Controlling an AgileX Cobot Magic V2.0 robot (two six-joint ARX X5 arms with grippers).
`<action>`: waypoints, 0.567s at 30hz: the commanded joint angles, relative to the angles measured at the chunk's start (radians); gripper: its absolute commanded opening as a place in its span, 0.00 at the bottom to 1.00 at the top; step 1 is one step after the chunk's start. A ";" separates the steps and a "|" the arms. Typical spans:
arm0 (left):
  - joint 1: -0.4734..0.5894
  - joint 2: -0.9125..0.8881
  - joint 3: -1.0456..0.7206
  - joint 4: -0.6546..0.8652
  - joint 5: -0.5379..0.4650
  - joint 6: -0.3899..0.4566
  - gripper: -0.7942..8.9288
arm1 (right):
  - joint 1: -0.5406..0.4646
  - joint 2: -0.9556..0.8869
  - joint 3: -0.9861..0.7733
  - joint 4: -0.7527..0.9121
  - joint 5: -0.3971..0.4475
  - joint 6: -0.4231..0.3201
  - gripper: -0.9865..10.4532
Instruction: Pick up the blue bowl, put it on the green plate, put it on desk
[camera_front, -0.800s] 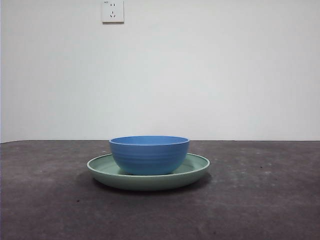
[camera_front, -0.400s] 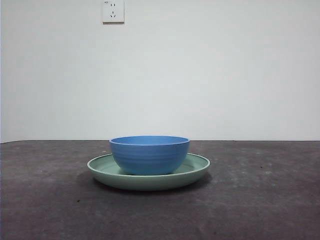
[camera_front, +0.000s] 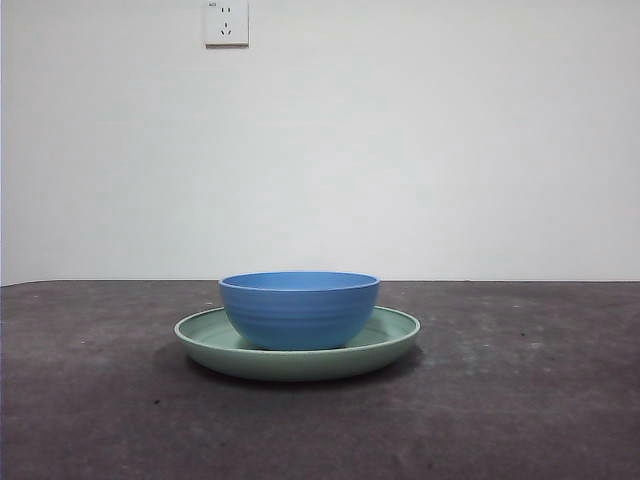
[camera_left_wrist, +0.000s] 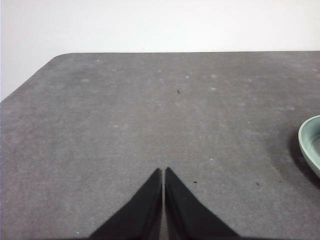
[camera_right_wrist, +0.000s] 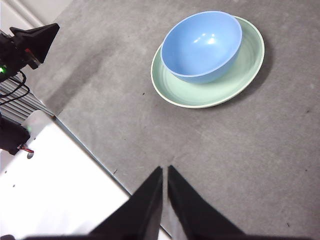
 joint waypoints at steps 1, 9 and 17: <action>0.002 -0.002 -0.021 -0.007 -0.001 -0.005 0.09 | 0.006 0.003 0.018 0.010 -0.001 -0.011 0.10; 0.002 -0.002 -0.021 -0.007 -0.001 -0.005 0.09 | 0.006 0.000 0.018 0.009 0.002 -0.029 0.10; 0.002 -0.002 -0.021 -0.007 -0.001 -0.005 0.09 | -0.154 -0.121 -0.047 0.229 0.114 -0.093 0.10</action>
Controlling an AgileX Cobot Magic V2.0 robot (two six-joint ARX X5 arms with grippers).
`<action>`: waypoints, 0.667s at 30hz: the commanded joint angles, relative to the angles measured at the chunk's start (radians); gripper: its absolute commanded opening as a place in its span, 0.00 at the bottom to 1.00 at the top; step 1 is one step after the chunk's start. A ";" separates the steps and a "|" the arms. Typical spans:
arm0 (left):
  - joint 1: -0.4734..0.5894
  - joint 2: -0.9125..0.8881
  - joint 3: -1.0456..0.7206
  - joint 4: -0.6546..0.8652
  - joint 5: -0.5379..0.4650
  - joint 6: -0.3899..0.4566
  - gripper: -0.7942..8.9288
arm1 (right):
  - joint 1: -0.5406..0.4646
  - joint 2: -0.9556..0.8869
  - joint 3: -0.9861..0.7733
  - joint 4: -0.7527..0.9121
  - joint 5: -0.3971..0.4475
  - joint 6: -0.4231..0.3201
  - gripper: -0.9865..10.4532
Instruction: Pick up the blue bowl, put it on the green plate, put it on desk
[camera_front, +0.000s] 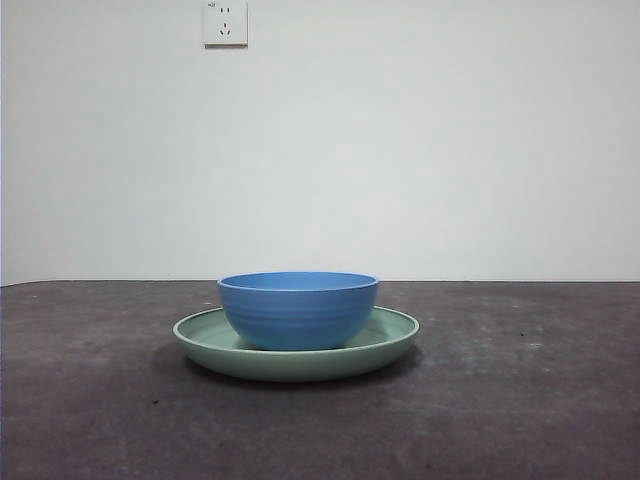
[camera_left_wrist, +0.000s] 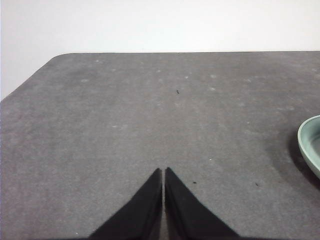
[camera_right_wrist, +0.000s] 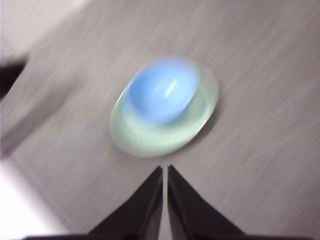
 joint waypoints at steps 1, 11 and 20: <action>0.002 -0.002 -0.021 -0.007 -0.001 -0.005 0.09 | -0.089 -0.063 -0.057 0.124 0.021 -0.026 0.10; 0.002 -0.002 -0.020 -0.007 -0.001 -0.005 0.09 | -0.270 -0.341 -0.460 0.583 0.143 -0.029 0.10; 0.002 -0.002 -0.020 -0.007 -0.001 -0.005 0.09 | -0.281 -0.497 -0.740 0.729 0.241 0.003 0.10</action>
